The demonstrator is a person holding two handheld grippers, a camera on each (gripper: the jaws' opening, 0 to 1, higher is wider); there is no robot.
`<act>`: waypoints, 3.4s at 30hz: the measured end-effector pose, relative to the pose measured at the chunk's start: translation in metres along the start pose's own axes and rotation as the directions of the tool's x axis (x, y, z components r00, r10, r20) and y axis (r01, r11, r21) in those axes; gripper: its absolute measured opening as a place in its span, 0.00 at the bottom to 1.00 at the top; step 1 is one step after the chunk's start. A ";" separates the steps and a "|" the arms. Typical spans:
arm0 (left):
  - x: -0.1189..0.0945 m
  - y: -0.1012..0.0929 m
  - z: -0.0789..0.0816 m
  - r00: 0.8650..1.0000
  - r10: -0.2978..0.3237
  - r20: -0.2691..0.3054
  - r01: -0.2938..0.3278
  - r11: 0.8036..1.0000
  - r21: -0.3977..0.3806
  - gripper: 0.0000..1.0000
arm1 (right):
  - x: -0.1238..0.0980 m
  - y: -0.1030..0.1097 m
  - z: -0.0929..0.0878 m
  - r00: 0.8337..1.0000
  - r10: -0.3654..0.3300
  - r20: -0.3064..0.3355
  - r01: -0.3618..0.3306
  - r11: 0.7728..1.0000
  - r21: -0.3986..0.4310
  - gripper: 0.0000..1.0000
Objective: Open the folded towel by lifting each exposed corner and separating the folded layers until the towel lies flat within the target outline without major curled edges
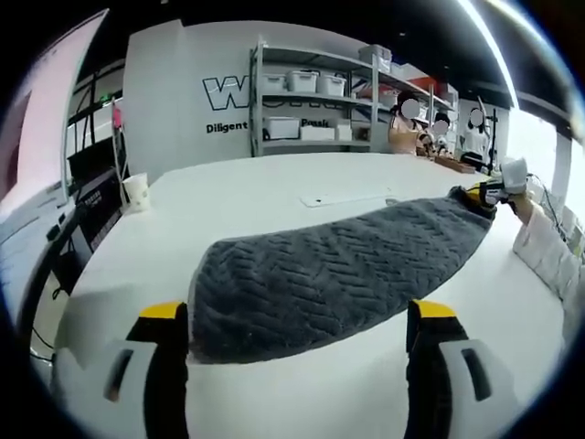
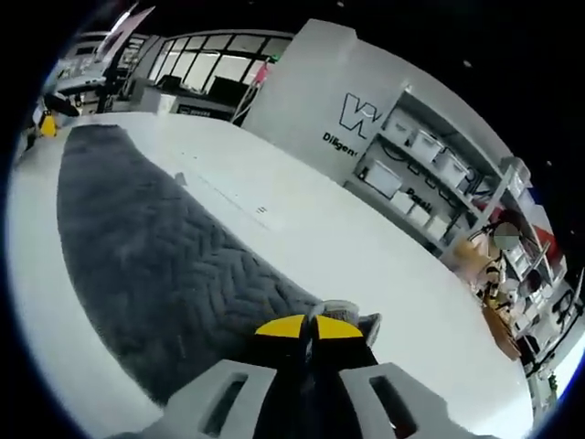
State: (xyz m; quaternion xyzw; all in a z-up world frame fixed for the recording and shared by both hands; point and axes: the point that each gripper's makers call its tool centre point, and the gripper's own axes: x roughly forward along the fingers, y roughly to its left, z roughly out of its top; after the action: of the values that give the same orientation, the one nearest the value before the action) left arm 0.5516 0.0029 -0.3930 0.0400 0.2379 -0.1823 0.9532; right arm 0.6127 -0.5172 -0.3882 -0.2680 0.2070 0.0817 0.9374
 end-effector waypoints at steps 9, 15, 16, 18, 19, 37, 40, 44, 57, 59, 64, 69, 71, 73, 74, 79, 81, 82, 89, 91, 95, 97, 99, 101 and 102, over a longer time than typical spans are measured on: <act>0.000 -0.001 -0.001 1.000 -0.001 -0.003 0.001 1.000 0.002 0.98 | -0.030 -0.014 -0.004 0.999 -0.016 0.037 0.014 0.999 0.041 0.00; 0.000 0.000 -0.002 1.000 -0.001 -0.004 0.001 1.000 -0.001 0.98 | -0.054 -0.024 -0.008 0.996 -0.020 0.086 0.013 0.997 0.083 0.00; 0.000 0.000 -0.003 1.000 -0.001 -0.005 0.001 1.000 0.000 0.98 | -0.057 -0.025 -0.010 0.996 -0.023 0.089 0.016 0.996 0.084 0.00; -0.001 0.000 -0.002 1.000 0.001 -0.002 -0.001 1.000 0.000 0.98 | -0.063 -0.024 -0.013 0.995 -0.023 0.094 0.016 0.997 0.081 0.00; -0.002 0.001 -0.002 1.000 0.002 0.001 -0.002 1.000 -0.002 0.98 | -0.066 -0.022 -0.013 0.995 -0.019 0.099 0.011 0.996 0.084 0.00; -0.004 0.005 -0.002 1.000 0.010 0.006 -0.010 1.000 -0.015 0.98 | -0.088 -0.002 -0.036 0.985 0.118 0.124 -0.129 0.988 0.085 0.00; -0.004 0.005 -0.002 1.000 0.010 0.006 -0.010 1.000 -0.014 0.98 | -0.087 0.001 -0.047 0.987 0.137 0.080 -0.141 0.988 0.056 0.00; -0.003 0.005 -0.001 1.000 0.011 0.005 -0.011 1.000 -0.013 0.98 | -0.083 0.006 -0.054 0.983 0.170 0.070 -0.174 0.983 0.058 0.00; 0.001 0.004 -0.003 1.000 0.008 -0.008 -0.008 1.000 -0.015 0.98 | -0.072 0.023 -0.064 0.970 0.242 0.016 -0.242 0.969 0.050 0.00; 0.001 0.005 -0.003 1.000 0.009 -0.008 -0.009 1.000 -0.016 0.98 | -0.072 0.024 -0.064 0.971 0.239 0.014 -0.240 0.970 0.037 0.00; 0.001 0.005 -0.003 1.000 0.011 -0.007 -0.011 1.000 -0.019 0.98 | -0.072 0.019 -0.063 0.977 0.212 0.012 -0.212 0.976 0.049 0.11; 0.001 0.005 -0.003 1.000 0.009 -0.006 -0.009 1.000 -0.019 0.98 | -0.071 0.007 -0.069 0.988 0.152 -0.023 -0.150 0.986 0.072 0.40; 0.001 0.005 -0.003 1.000 0.009 -0.008 -0.009 1.000 -0.018 0.98 | -0.071 0.004 -0.071 0.991 0.133 -0.036 -0.129 0.988 0.084 0.52; 0.001 0.005 -0.003 1.000 0.010 -0.007 -0.010 1.000 -0.019 0.98 | -0.072 0.002 -0.072 0.991 0.125 -0.037 -0.121 0.988 0.099 0.59; 0.001 0.005 -0.003 1.000 0.010 -0.006 -0.010 1.000 -0.020 0.98 | -0.073 0.002 -0.071 0.991 0.127 -0.031 -0.123 0.986 0.114 0.63; 0.001 0.007 -0.003 1.000 0.009 -0.007 -0.009 1.000 -0.020 0.98 | -0.076 0.003 -0.064 0.992 0.122 -0.011 -0.120 0.983 0.137 0.74; 0.001 0.007 -0.003 1.000 0.008 -0.007 -0.009 1.000 -0.019 0.98 | -0.078 0.005 -0.059 0.992 0.127 0.001 -0.125 0.981 0.150 0.77; 0.001 0.006 -0.003 1.000 0.008 -0.008 -0.008 1.000 -0.018 0.98 | -0.078 0.006 -0.055 0.992 0.127 0.005 -0.126 0.980 0.152 0.80; 0.000 0.006 -0.003 1.000 0.003 -0.006 -0.003 1.000 -0.012 0.99 | -0.076 0.005 -0.043 0.994 0.108 0.009 -0.108 0.982 0.154 0.92; 0.000 0.005 -0.003 1.000 -0.001 -0.004 0.001 1.000 -0.015 0.99 | -0.072 0.007 -0.037 0.994 0.112 0.011 -0.112 0.980 0.163 0.98; -0.001 0.004 -0.003 1.000 -0.009 -0.005 0.009 1.000 -0.012 0.99 | -0.066 0.012 -0.027 0.992 0.127 -0.016 -0.124 0.984 0.128 0.99; -0.001 0.004 -0.003 1.000 -0.010 -0.005 0.010 1.000 -0.012 0.99 | -0.063 0.012 -0.017 0.992 0.129 -0.008 -0.127 0.985 0.118 0.99; -0.001 0.004 -0.002 1.000 -0.010 -0.005 0.010 1.000 -0.011 0.99 | -0.060 0.011 -0.007 0.990 0.138 0.007 -0.138 0.985 0.107 0.99; -0.001 0.003 -0.003 1.000 -0.012 -0.006 0.012 1.000 -0.011 0.99 | -0.057 0.012 0.005 0.989 0.144 0.023 -0.145 0.985 0.094 0.97; -0.001 0.003 -0.003 1.000 -0.011 -0.006 0.011 1.000 -0.010 0.99 | -0.054 0.014 0.014 0.987 0.156 0.038 -0.159 0.984 0.079 0.96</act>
State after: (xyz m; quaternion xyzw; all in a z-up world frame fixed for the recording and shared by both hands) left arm 0.5503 0.0063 -0.3949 0.0344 0.2418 -0.1862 0.9517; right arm 0.5648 -0.5006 -0.3603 -0.2110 0.2156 0.1512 0.9413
